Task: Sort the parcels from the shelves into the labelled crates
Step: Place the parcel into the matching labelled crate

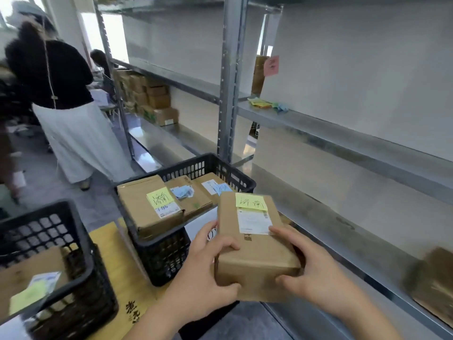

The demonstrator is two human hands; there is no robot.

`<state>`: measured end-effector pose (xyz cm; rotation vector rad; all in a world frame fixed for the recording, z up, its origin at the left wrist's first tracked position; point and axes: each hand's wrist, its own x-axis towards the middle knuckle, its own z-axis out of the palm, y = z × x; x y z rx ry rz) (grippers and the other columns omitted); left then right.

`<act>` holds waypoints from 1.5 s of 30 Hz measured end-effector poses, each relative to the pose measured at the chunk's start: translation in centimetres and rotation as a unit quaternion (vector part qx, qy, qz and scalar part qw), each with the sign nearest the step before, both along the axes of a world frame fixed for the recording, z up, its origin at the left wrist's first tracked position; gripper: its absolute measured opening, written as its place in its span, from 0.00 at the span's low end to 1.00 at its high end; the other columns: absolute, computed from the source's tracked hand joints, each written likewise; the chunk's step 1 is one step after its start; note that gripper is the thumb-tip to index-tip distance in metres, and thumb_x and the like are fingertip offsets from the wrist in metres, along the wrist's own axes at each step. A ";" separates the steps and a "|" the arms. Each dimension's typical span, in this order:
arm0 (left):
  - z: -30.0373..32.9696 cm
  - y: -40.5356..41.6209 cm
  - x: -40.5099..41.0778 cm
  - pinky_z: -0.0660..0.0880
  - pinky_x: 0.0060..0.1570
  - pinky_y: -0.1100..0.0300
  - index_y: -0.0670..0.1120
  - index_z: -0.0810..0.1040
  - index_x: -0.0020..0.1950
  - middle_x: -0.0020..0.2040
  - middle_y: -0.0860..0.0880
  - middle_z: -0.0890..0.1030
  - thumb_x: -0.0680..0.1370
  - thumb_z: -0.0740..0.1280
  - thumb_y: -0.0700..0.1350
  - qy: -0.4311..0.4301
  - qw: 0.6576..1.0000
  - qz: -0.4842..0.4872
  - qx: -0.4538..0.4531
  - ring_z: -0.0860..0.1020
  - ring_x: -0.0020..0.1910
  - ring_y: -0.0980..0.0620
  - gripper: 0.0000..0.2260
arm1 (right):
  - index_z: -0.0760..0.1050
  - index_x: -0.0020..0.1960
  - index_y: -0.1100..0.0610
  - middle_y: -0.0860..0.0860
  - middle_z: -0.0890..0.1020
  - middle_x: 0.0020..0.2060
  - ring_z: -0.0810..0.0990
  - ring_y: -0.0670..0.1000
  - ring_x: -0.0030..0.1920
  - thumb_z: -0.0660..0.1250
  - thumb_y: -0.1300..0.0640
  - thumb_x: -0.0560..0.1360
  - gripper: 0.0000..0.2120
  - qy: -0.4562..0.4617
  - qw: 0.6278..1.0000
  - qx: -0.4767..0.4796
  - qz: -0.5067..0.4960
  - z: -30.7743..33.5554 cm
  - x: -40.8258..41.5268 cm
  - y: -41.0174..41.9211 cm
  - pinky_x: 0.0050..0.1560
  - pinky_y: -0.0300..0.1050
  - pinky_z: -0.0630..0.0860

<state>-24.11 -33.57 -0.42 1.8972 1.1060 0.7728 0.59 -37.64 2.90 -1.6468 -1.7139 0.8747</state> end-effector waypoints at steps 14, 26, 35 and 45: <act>-0.3 0.3 -6.2 0.71 0.65 0.63 0.71 0.66 0.61 0.74 0.66 0.47 0.64 0.78 0.59 0.063 0.987 0.079 0.125 0.62 0.70 0.59 0.30 | 0.34 0.72 0.21 0.28 0.53 0.64 0.68 0.33 0.63 0.83 0.36 0.55 0.67 -0.093 0.984 -0.067 0.139 2.3 -6.3 5.4 0.57 0.32 0.72; 0.5 3.4 -5.1 0.61 0.61 0.67 0.68 0.64 0.67 0.73 0.64 0.43 0.70 0.71 0.62 0.154 0.969 0.135 0.141 0.54 0.67 0.64 0.28 | 0.55 0.78 0.31 0.39 0.62 0.56 0.71 0.37 0.55 0.71 0.26 0.63 0.47 -0.132 0.986 0.024 0.099 0.1 -7.6 15.3 0.49 0.35 0.70; 1.2 9.2 -0.1 0.64 0.65 0.66 0.68 0.67 0.66 0.73 0.63 0.45 0.70 0.72 0.67 0.133 0.972 0.161 0.105 0.54 0.70 0.60 0.27 | 0.59 0.78 0.33 0.32 0.64 0.71 0.64 0.38 0.70 0.77 0.33 0.62 0.48 -0.093 0.985 0.025 0.144 0.1 -3.7 22.5 0.66 0.42 0.66; 1.5 19.2 2.9 0.70 0.68 0.51 0.62 0.69 0.65 0.65 0.61 0.56 0.71 0.73 0.59 0.058 0.970 0.232 0.051 0.62 0.67 0.53 0.25 | 0.63 0.77 0.37 0.37 0.69 0.69 0.68 0.42 0.69 0.80 0.33 0.59 0.50 -0.108 0.979 0.038 0.166 1.5 -1.2 31.2 0.68 0.44 0.67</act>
